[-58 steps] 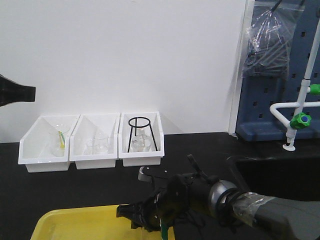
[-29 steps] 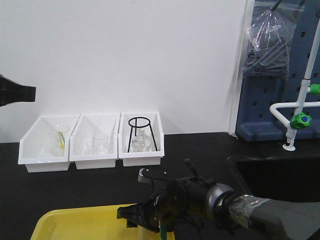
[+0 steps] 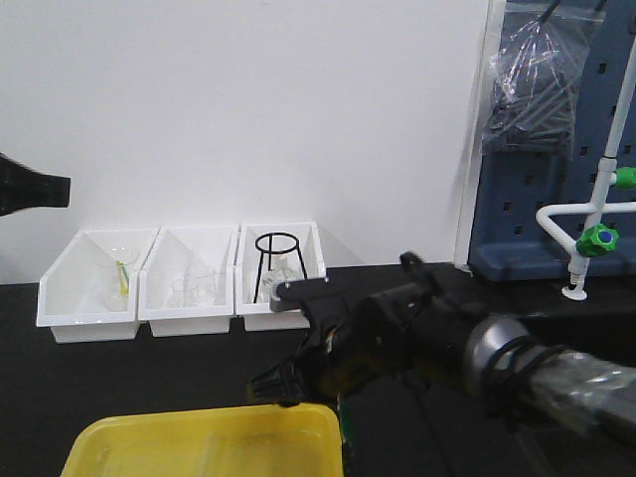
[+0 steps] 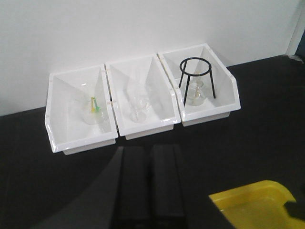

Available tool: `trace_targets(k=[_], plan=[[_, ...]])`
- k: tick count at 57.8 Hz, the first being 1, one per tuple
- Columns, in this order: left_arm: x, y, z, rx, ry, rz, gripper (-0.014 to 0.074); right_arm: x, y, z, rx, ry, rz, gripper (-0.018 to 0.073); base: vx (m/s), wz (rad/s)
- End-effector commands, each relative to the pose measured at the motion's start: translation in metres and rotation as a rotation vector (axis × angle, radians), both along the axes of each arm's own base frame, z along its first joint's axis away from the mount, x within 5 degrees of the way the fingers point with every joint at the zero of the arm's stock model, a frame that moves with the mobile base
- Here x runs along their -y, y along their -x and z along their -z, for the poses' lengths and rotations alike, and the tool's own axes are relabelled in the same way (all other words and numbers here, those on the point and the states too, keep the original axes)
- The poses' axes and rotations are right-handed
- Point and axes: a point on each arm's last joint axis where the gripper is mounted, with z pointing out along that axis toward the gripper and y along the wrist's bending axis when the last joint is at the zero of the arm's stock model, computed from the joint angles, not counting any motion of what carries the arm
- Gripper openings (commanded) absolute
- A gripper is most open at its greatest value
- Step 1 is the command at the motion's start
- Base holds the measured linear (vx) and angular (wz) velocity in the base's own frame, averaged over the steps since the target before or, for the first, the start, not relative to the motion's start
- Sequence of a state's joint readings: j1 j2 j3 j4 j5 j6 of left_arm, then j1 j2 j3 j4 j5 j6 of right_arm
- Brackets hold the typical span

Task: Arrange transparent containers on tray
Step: 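Open the right gripper and lift it away from the tray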

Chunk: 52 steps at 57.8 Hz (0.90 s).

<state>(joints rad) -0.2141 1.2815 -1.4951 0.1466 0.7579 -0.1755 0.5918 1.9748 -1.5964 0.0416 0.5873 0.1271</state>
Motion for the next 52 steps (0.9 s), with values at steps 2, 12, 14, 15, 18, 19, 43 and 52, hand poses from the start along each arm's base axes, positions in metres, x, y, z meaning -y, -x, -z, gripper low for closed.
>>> trace_targets(k=[2,12,14,15,18,19,43,52], plan=[[-0.002,0.012,-0.019,0.070,-0.009,0.015,-0.0006,0.024,0.024,-0.091,0.217,0.013,-0.041,0.0086,0.00,0.00],[-0.003,0.018,-0.009,-0.049,-0.045,0.014,-0.0004,0.060,0.068,-0.161,0.347,0.046,-0.050,-0.0014,0.00,0.00],[-0.003,0.021,-0.007,-0.057,-0.049,0.028,-0.0004,0.066,0.078,-0.174,0.377,0.040,-0.058,-0.0014,0.00,0.00],[-0.002,0.022,-0.006,-0.057,-0.049,0.036,-0.0004,0.069,0.082,-0.178,0.388,0.036,-0.061,-0.0014,0.00,0.00],[-0.001,0.029,-0.001,-0.054,-0.039,0.071,-0.0004,0.080,0.099,-0.196,0.453,0.010,-0.069,-0.0014,0.00,0.00],[0.000,0.031,0.000,-0.052,-0.036,0.082,-0.0004,0.082,0.104,-0.197,0.465,0.006,-0.072,-0.0014,0.00,0.00],[-0.004,0.129,0.080,0.211,0.088,0.257,-0.0003,0.155,0.225,-0.150,0.902,-0.251,-0.100,-0.0013,0.00,0.00],[-0.011,0.151,0.110,0.261,0.117,0.231,-0.0003,0.159,0.234,-0.124,0.922,-0.279,-0.106,-0.0013,0.00,0.00]])
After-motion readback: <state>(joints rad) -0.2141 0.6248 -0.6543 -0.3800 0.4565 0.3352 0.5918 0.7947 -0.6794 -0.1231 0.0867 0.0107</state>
